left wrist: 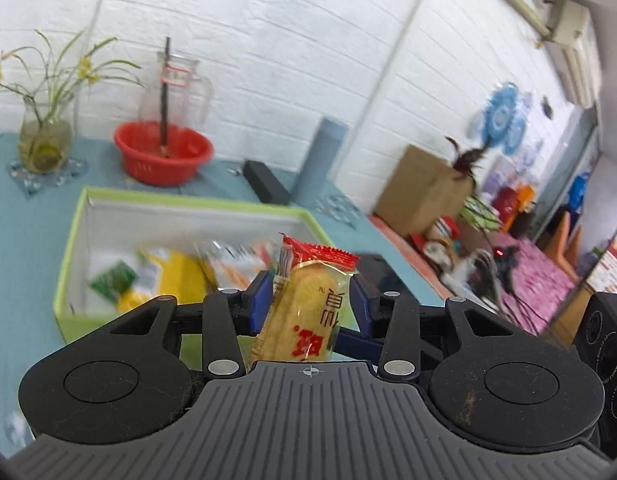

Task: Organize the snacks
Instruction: 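Lower the cake packet into the box and open the left tool, then move the left tool to the red snack bag and close on it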

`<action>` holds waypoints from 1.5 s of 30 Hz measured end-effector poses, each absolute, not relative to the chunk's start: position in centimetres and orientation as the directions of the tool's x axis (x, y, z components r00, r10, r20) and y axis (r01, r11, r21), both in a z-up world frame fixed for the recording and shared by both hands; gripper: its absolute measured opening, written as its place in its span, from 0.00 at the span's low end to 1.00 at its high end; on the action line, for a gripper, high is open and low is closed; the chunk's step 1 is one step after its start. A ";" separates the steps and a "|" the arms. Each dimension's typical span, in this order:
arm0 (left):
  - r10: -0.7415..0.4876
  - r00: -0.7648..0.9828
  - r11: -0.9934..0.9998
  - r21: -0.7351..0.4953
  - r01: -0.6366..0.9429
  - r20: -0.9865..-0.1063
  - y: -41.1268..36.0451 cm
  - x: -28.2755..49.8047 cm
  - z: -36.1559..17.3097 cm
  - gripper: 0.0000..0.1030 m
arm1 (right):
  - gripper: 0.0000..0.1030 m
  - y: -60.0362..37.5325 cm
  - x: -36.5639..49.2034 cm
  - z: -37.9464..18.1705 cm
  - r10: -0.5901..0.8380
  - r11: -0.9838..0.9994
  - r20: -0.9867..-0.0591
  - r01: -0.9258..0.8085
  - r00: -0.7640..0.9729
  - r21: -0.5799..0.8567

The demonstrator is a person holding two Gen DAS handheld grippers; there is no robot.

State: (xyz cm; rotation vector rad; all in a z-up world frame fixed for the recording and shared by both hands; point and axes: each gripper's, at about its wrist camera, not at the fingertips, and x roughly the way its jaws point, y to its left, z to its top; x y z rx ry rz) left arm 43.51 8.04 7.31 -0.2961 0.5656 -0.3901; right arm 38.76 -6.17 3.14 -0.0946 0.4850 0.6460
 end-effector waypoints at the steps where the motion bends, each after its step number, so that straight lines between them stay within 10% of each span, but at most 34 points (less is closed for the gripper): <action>1: -0.419 0.779 0.894 -0.360 0.266 -0.466 8.6 45.1 7.1 0.20 | 0.60 -5.5 41.0 3.1 0.562 0.792 -0.474 -0.606 0.678 0.073; 6: -0.407 0.749 0.894 -0.396 0.209 -0.523 11.3 51.4 4.6 0.25 | 0.68 -3.0 48.2 1.9 0.547 0.792 -0.522 -0.607 0.655 0.068; 11: -0.378 0.780 0.901 -0.391 0.187 -0.499 13.4 51.0 3.7 0.58 | 0.95 -3.3 49.6 1.4 0.555 0.798 -0.497 -0.596 0.667 0.091; 21: -0.395 0.826 0.893 -0.381 0.242 -0.401 15.2 39.1 6.0 0.82 | 1.00 -6.9 37.5 3.7 0.633 0.756 -0.420 -0.636 0.650 0.156; 45: -0.316 0.772 0.852 -0.523 -0.026 -0.552 20.7 22.2 -3.5 0.81 | 1.00 1.3 24.8 -4.7 0.631 0.607 -0.656 -0.790 0.413 0.086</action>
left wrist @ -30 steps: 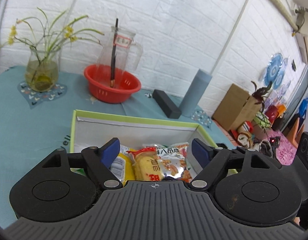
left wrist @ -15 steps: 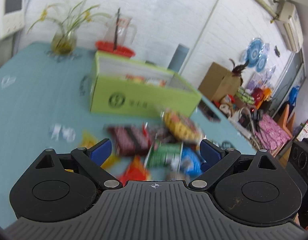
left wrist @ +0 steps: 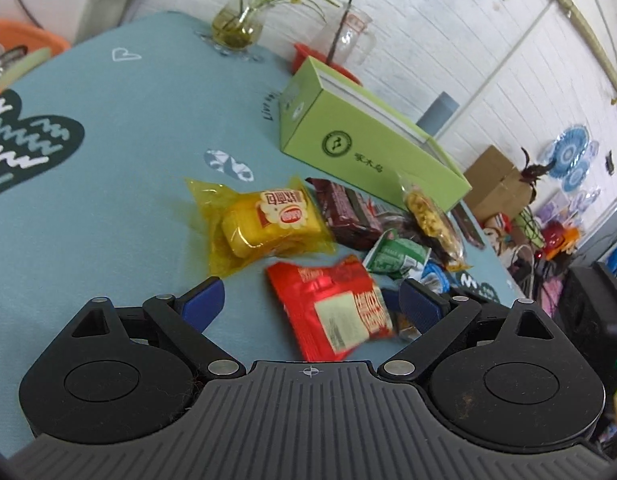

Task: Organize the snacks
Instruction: 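Move the left tool to the red snack bag and close on it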

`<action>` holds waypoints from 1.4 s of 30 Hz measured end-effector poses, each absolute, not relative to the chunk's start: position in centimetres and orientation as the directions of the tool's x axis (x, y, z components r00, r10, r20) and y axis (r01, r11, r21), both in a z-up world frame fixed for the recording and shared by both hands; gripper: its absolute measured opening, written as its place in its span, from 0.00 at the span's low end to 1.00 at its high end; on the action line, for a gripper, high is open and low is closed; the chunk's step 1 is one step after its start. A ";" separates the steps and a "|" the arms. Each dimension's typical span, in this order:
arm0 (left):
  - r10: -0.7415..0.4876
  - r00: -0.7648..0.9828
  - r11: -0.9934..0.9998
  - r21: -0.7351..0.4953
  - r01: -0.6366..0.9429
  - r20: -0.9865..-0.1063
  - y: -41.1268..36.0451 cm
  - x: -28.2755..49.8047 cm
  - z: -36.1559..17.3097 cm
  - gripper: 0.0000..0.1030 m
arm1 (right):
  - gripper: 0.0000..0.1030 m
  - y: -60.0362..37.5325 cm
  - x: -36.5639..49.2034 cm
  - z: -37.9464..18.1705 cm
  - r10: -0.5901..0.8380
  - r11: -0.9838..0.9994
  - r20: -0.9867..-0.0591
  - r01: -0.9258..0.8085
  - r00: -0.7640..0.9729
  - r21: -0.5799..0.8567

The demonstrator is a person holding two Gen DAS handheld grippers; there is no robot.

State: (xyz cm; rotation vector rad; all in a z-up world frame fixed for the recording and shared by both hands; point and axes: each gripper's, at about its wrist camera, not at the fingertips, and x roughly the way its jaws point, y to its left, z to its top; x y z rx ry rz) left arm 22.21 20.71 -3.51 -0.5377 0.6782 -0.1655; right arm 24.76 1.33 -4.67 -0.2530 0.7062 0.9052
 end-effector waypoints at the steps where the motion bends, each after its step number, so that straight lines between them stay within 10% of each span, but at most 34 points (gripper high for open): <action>1: -0.316 0.770 0.852 -0.522 -0.026 -0.555 20.7 22.2 -3.6 0.81 | 1.00 1.1 23.7 -4.6 0.655 0.588 -0.651 -0.800 0.383 0.121; 37: -0.260 0.718 0.866 -0.485 -0.123 -0.645 19.6 19.4 -4.3 0.78 | 0.99 2.8 20.7 -5.8 0.691 0.582 -0.615 -0.797 0.379 0.162; 40: -0.260 0.713 0.893 -0.443 -0.079 -0.651 19.2 19.6 -4.4 0.39 | 0.77 2.8 19.9 -5.5 0.690 0.560 -0.612 -0.821 0.385 0.115; 42: -0.297 0.707 0.885 -0.463 -0.048 -0.641 19.0 19.9 -4.4 0.35 | 0.75 2.6 20.4 -5.1 0.691 0.561 -0.616 -0.818 0.377 0.129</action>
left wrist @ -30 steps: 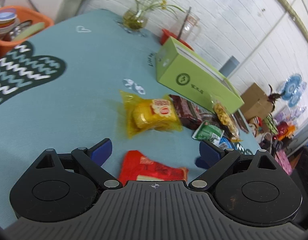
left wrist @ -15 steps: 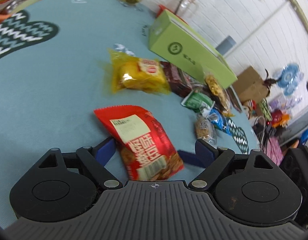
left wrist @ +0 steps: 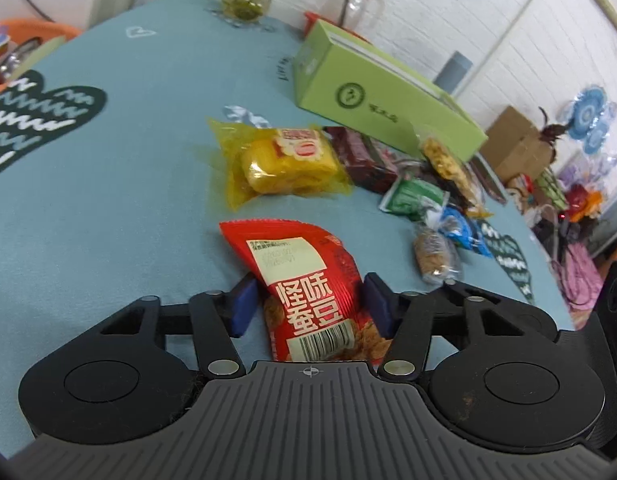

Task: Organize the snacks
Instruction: 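Move the left tool to the red snack bag and close on it, then carry the red bag into the lime-green box and open the left tool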

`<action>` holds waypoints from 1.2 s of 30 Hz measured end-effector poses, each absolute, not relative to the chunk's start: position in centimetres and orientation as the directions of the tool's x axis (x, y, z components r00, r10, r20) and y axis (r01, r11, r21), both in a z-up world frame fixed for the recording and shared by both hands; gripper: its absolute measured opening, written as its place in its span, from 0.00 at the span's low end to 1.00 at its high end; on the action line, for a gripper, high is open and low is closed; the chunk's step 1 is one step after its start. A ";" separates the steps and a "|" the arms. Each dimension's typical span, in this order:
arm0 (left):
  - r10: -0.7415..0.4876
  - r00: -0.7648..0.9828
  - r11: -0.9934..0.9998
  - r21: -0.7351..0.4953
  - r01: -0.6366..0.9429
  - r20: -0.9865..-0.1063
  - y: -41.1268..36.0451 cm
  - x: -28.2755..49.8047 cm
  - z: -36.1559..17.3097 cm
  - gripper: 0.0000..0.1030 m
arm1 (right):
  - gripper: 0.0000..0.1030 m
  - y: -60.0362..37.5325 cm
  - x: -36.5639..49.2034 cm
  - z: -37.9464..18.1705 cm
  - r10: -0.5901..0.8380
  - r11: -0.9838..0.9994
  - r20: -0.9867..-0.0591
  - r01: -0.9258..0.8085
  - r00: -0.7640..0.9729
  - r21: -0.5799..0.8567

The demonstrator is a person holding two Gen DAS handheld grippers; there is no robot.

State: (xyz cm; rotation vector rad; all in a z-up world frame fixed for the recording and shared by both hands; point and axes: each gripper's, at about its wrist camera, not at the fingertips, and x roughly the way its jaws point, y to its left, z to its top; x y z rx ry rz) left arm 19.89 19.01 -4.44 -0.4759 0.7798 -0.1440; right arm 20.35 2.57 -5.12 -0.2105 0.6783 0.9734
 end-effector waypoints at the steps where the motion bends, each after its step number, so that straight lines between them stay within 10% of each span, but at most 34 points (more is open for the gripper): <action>1: -0.302 0.706 0.885 -0.464 -0.043 -0.640 18.9 20.1 -4.4 0.35 | 0.73 2.2 20.6 -4.9 0.696 0.565 -0.612 -0.813 0.377 0.141; 10: -0.397 0.741 0.846 -0.528 0.067 -0.542 16.8 25.6 -0.4 0.29 | 0.71 -0.8 24.2 -2.4 0.682 0.649 -0.551 -0.745 0.481 0.154; 17: -0.378 0.698 0.886 -0.455 0.084 -0.608 14.9 28.1 -2.3 0.44 | 0.99 -1.2 25.7 -5.3 0.651 0.688 -0.595 -0.697 0.470 0.203; 25: -0.401 0.665 0.875 -0.478 0.075 -0.630 16.0 28.4 -3.7 0.55 | 0.99 2.2 24.1 -6.4 0.488 0.763 -0.657 -0.647 0.575 0.001; 36: -0.461 0.606 0.881 -0.416 0.226 -0.648 15.2 30.1 -2.6 0.63 | 0.99 0.4 26.4 -5.8 0.573 0.756 -0.635 -0.634 0.518 0.165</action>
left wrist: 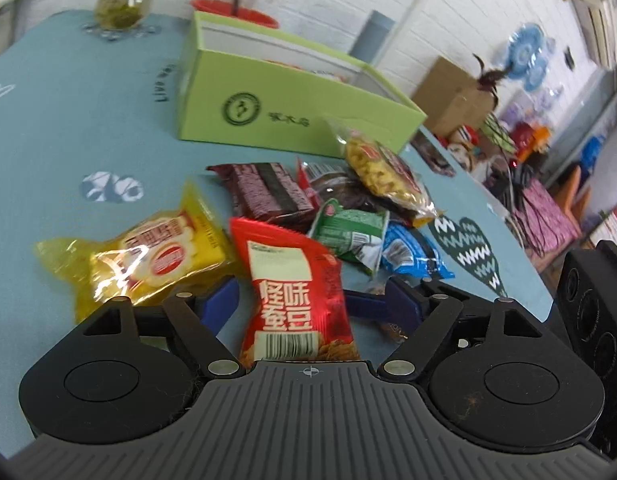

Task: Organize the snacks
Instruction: 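Carry the red bag into the lime-green box and open the left tool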

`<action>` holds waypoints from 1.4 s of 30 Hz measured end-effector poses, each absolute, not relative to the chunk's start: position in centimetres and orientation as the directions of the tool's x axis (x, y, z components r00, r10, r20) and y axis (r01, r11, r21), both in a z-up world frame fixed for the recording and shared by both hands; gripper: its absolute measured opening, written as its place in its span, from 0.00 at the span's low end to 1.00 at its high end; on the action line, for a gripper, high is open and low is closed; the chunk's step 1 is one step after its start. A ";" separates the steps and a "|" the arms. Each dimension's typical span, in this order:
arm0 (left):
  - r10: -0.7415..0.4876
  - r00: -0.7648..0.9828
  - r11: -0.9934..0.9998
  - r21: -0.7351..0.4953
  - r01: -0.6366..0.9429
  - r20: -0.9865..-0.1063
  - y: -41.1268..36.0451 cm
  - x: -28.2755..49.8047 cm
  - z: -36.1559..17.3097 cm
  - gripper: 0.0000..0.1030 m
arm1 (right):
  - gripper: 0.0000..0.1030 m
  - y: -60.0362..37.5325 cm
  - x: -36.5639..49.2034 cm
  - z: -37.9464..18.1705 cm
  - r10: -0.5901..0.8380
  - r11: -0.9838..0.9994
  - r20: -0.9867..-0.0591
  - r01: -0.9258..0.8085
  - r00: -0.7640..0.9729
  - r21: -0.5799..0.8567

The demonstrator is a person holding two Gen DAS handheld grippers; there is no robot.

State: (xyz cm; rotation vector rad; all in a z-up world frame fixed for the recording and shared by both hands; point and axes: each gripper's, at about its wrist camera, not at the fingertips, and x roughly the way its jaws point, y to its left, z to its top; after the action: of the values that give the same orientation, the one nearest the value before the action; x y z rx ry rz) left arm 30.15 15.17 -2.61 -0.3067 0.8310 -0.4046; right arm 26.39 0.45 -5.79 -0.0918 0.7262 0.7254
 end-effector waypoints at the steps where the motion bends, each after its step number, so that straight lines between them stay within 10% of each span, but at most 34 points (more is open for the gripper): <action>1: -0.468 0.588 0.880 -0.410 0.241 -0.660 14.9 30.5 -2.8 0.61 | 0.99 0.5 26.2 -5.8 0.569 0.757 -0.633 -0.635 0.525 0.155; 4: -0.439 0.552 0.899 -0.344 0.272 -0.709 14.0 30.8 -3.7 0.35 | 0.99 0.8 26.0 -6.0 0.559 0.750 -0.630 -0.652 0.539 0.107; 8: -0.370 0.612 0.929 -0.288 0.232 -0.699 14.0 28.6 -3.0 0.25 | 0.67 -0.7 26.1 -4.9 0.621 0.715 -0.596 -0.680 0.510 0.163; 12: -0.412 0.665 0.904 -0.370 0.214 -0.623 14.4 27.6 -0.1 0.19 | 0.68 -1.2 25.5 -2.2 0.624 0.713 -0.542 -0.694 0.563 0.100; 33: -0.407 0.757 0.897 -0.379 0.226 -0.511 14.1 48.1 7.9 0.18 | 0.70 -0.9 46.6 4.9 0.617 0.748 -0.476 -0.654 0.626 0.109; 35: -0.382 0.763 0.907 -0.372 0.200 -0.522 14.8 49.5 6.9 0.24 | 0.82 -0.4 48.7 4.1 0.615 0.751 -0.498 -0.646 0.611 0.135; 38: -0.331 0.799 0.923 -0.348 0.164 -0.501 15.8 49.1 6.1 0.67 | 1.00 -0.9 49.0 3.4 0.587 0.779 -0.479 -0.616 0.652 0.115; 42: -0.331 0.828 0.918 -0.356 0.173 -0.452 16.5 47.0 6.3 0.72 | 1.00 -3.5 47.1 4.6 0.636 0.760 -0.405 -0.624 0.657 0.182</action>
State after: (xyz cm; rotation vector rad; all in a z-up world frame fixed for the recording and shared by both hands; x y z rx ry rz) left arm 46.95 16.45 6.34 -0.3090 0.5317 -0.2724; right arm 47.10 -3.50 4.63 0.0274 0.4693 0.7140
